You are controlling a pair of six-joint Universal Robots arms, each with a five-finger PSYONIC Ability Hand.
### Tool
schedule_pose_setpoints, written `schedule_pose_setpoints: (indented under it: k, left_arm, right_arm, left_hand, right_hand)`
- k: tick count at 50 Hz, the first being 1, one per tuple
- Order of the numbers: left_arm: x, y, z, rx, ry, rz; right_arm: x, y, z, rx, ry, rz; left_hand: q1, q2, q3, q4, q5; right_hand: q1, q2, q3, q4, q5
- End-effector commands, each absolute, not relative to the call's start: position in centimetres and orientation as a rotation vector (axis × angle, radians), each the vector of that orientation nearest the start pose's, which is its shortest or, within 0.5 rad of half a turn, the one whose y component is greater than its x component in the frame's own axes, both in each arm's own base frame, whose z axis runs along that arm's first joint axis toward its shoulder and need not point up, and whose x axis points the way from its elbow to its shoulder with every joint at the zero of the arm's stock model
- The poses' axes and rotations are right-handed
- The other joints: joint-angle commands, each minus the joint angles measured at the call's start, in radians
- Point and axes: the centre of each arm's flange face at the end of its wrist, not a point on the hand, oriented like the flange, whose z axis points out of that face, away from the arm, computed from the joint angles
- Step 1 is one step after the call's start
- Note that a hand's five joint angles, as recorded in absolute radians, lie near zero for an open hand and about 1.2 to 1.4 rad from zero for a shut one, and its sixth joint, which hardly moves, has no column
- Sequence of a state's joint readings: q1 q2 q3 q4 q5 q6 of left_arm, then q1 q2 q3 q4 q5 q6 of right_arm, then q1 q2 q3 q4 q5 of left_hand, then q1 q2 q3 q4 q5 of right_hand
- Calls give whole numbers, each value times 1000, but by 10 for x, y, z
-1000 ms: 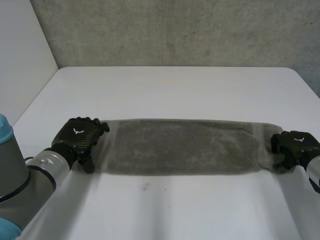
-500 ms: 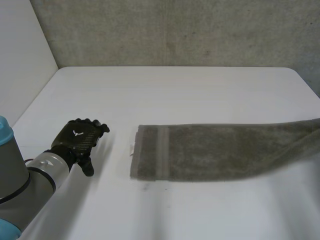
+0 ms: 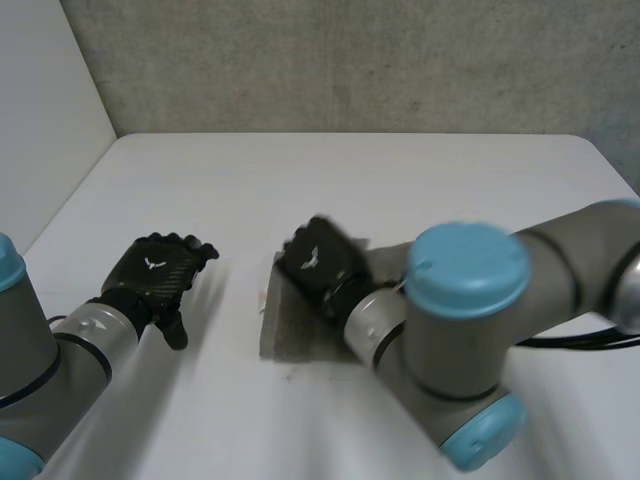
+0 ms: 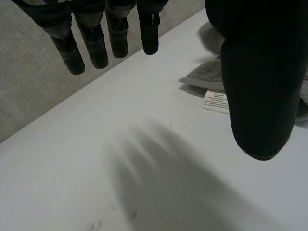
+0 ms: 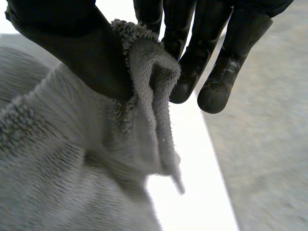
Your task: Fold the towel.
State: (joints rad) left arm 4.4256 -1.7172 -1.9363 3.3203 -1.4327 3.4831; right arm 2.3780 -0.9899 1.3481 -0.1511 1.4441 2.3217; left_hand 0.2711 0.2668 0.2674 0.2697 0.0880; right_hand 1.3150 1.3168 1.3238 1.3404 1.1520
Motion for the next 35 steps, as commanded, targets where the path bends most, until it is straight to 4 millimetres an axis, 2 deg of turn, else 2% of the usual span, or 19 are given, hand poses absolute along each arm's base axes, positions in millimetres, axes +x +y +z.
schedule_pose_setpoints:
  k: [1, 5, 6, 7, 8, 9, 13, 14, 15, 17, 18, 20, 21, 23, 24, 26, 30, 34, 35]
  left_arm:
    - [-217, -228, 177, 933, 2452, -1871]
    - [-218, -228, 177, 935, 2449, -1875]
    - [-218, -228, 177, 934, 2447, -1877]
    - [-218, -228, 177, 934, 2447, -1877]
    - [-218, -228, 177, 934, 2446, -1879]
    - [-218, -228, 176, 934, 2446, -1879]
    - [-217, -228, 176, 936, 2446, -1877]
    - [-217, -227, 176, 936, 2447, -1875]
    - [-217, -227, 176, 936, 2447, -1875]
    - [-217, -227, 176, 936, 2447, -1875]
    - [-217, -227, 176, 936, 2447, -1875]
    - [-217, -227, 176, 934, 2447, -1877]
    - [-217, -227, 176, 934, 2447, -1877]
    - [-218, -227, 176, 938, 2446, -1880]
    - [-218, -227, 176, 938, 2446, -1880]
    - [-219, -226, 176, 943, 2446, -1881]
    - [-220, -225, 176, 952, 2445, -1882]
    - [-222, -223, 177, 958, 2445, -1886]
    - [-222, -223, 177, 958, 2445, -1886]
  right_arm:
    - [398, -159, 156, -1867, 1519, -1812]
    - [396, -158, 163, -1863, 1513, -1818]
    - [394, -158, 169, -1852, 1512, -1834]
    - [394, -158, 169, -1852, 1512, -1834]
    - [392, -160, 176, -1827, 1525, -1857]
    - [388, -160, 184, -1811, 1529, -1876]
    - [376, -160, 197, -1757, 1550, -1899]
    - [365, -167, 202, -1708, 1598, -1911]
    - [365, -167, 202, -1708, 1598, -1911]
    - [337, -188, 206, -1573, 1758, -1909]
    - [337, -188, 206, -1572, 1759, -1909]
    - [308, -203, 202, -1438, 1924, -1870]
    - [308, -203, 202, -1437, 1925, -1870]
    - [282, -209, 185, -1364, 2073, -1793]
    - [282, -209, 185, -1364, 2074, -1793]
    - [257, -213, 164, -1331, 2208, -1720]
    - [241, -216, 149, -1307, 2295, -1670]
    - [225, -226, 137, -1288, 2357, -1684]
    - [225, -226, 137, -1288, 2357, -1684]
  left_hand:
    - [22, 26, 25, 23, 30]
    - [22, 26, 25, 23, 30]
    - [22, 26, 25, 23, 30]
    - [22, 26, 25, 23, 30]
    - [22, 26, 25, 23, 30]
    - [22, 26, 25, 23, 30]
    - [22, 26, 25, 23, 30]
    - [22, 26, 25, 23, 30]
    - [22, 26, 25, 23, 30]
    - [22, 26, 25, 23, 30]
    - [22, 26, 25, 23, 30]
    - [22, 26, 25, 23, 30]
    - [22, 26, 25, 23, 30]
    - [22, 26, 25, 23, 30]
    - [22, 26, 25, 23, 30]
    - [22, 26, 25, 23, 30]
    - [22, 26, 25, 23, 30]
    - [22, 26, 25, 23, 30]
    - [22, 26, 25, 23, 30]
  right_hand:
    - [81, 79, 72, 56, 70]
    - [81, 79, 72, 56, 70]
    - [-107, -108, -115, -132, -118]
    - [-109, -110, -117, -134, -120]
    - [-780, -782, -789, -805, -791]
    - [-1140, -1142, -1149, -1166, -1152]
    - [-1140, -1142, -1149, -1166, -1152]
    - [-1140, -1142, -1149, -1166, -1152]
    - [-1140, -1142, -1149, -1166, -1152]
    - [-1140, -1142, -1149, -1166, -1152]
    - [-1140, -1142, -1149, -1166, -1152]
    - [-1140, -1142, -1149, -1166, -1152]
    - [-1140, -1142, -1149, -1166, -1152]
    - [-1140, -1142, -1149, -1166, -1152]
    - [-1140, -1142, -1149, -1166, -1152]
    - [-1140, -1142, -1149, -1166, -1152]
    - [-1086, -1088, -1095, -1112, -1098]
    - [-838, -839, -846, -863, -849]
    - [-837, -838, -845, -862, -848]
